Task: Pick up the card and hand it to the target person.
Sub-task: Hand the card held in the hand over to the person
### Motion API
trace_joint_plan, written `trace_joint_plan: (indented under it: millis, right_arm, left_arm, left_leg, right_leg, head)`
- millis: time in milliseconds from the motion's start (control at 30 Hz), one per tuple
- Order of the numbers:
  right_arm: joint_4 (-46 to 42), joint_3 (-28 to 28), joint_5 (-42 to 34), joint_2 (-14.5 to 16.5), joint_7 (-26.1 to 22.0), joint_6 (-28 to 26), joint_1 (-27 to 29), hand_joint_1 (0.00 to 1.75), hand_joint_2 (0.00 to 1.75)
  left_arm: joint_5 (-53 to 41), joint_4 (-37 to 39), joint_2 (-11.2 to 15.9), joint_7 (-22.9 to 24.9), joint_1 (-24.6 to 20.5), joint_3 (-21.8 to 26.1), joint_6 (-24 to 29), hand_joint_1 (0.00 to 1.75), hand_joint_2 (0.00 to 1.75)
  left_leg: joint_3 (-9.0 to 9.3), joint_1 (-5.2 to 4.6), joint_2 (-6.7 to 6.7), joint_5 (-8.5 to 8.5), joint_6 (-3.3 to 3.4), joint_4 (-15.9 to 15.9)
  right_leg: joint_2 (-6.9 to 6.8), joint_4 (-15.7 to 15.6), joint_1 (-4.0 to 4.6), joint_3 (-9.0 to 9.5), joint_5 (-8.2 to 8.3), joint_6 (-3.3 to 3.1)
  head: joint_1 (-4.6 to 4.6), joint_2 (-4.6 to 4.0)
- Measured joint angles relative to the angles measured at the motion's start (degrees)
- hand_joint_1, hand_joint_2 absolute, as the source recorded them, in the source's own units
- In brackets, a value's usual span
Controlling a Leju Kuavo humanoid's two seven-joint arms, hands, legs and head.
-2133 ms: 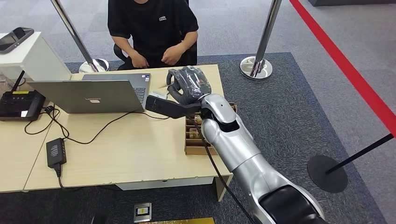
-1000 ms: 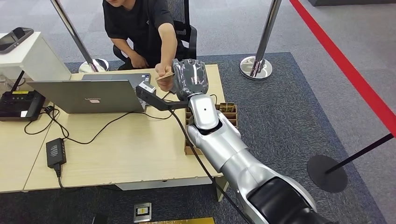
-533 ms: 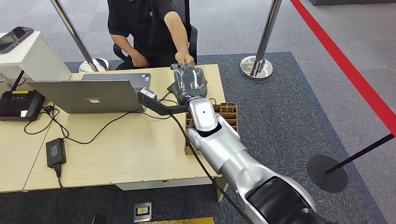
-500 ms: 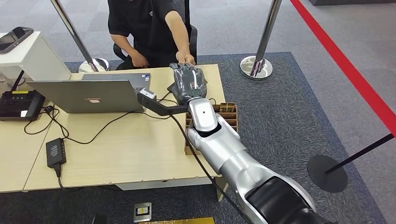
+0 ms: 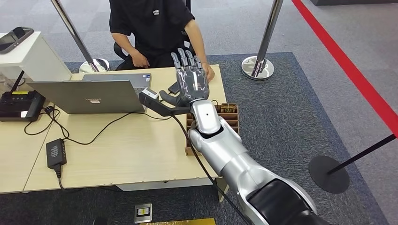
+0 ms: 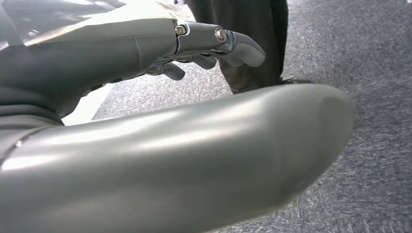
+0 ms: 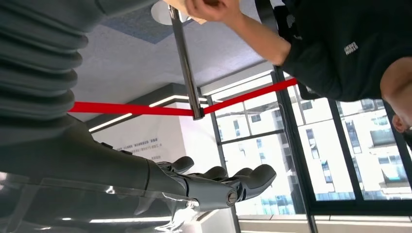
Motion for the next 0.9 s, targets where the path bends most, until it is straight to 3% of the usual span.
trace_joint_plan:
  millis: [267,567,633,733,900]
  right_arm:
    - [-5.6,-4.2,2.8,-4.7,2.1,-4.7,7.1,0.0,0.0]
    - [-21.3,-15.2,5.3,-10.2,2.4,-4.9,19.4,0.0,0.0]
    - [-27.2,-20.7,4.0,-11.2,0.0,-5.0,23.5,0.0,0.0]
    - [-34.3,-30.9,1.5,-11.3,-7.8,-5.1,28.6,0.0,0.0]
    - [-40.8,-51.6,-5.4,-8.1,-22.9,-5.1,31.8,0.0,0.0]
  left_arm:
    - [0.5,0.0,0.0,-0.6,0.8,0.1,0.0,0.0,0.0]
    - [0.5,0.0,0.0,-1.2,1.3,0.2,0.0,0.0,0.0]
    - [0.3,0.0,0.0,-1.2,1.5,0.2,0.0,0.0,0.0]
    - [0.2,0.0,0.0,-1.2,1.5,0.2,0.0,0.0,0.0]
    - [0.2,0.0,0.0,-1.0,1.5,0.3,0.5,0.0,0.0]
  left_leg:
    - [-0.01,-0.02,-0.03,0.0,0.01,0.0]
    - [-0.07,0.0,-0.13,-0.02,0.01,0.0]
    - [-0.1,0.0,-0.12,-0.05,0.01,0.0]
    - [-0.12,-0.02,-0.08,-0.1,0.03,0.0]
    - [-0.11,-0.02,-0.09,-0.1,0.04,0.0]
  right_leg:
    - [0.0,-0.1,-0.01,0.0,0.01,0.01]
    - [-0.01,-0.1,-0.01,-0.05,-0.01,0.02]
    - [-0.01,-0.1,-0.01,-0.06,-0.02,0.03]
    - [-0.01,-0.1,-0.01,-0.07,-0.03,0.04]
    - [-0.01,-0.1,-0.02,-0.07,-0.04,0.06]
  head:
    - [0.01,0.0]
    - [0.0,0.0]
    - [0.0,0.0]
    - [0.01,0.0]
    - [0.0,0.0]
